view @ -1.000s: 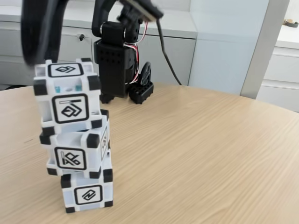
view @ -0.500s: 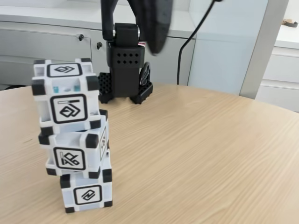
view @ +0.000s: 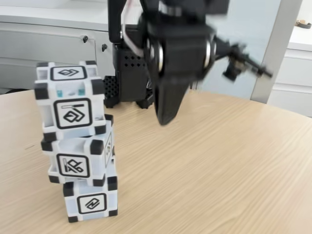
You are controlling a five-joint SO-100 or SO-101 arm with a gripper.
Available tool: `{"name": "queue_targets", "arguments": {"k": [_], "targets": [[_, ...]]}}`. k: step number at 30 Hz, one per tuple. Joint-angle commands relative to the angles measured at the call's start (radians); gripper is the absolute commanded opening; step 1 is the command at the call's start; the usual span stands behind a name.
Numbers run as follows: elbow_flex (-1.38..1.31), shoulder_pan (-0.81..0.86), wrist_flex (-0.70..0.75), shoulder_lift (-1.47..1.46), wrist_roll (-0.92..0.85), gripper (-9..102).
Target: Stack cubes from left to right.
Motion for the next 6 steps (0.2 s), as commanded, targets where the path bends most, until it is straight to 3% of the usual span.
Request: {"name": "queue_targets", "arguments": {"k": [1,6], "targets": [[-0.031,0.015,-0.011,-0.037,-0.021,0],[-0.038,0.017,-0.011,-0.043,-0.046,0]]}}
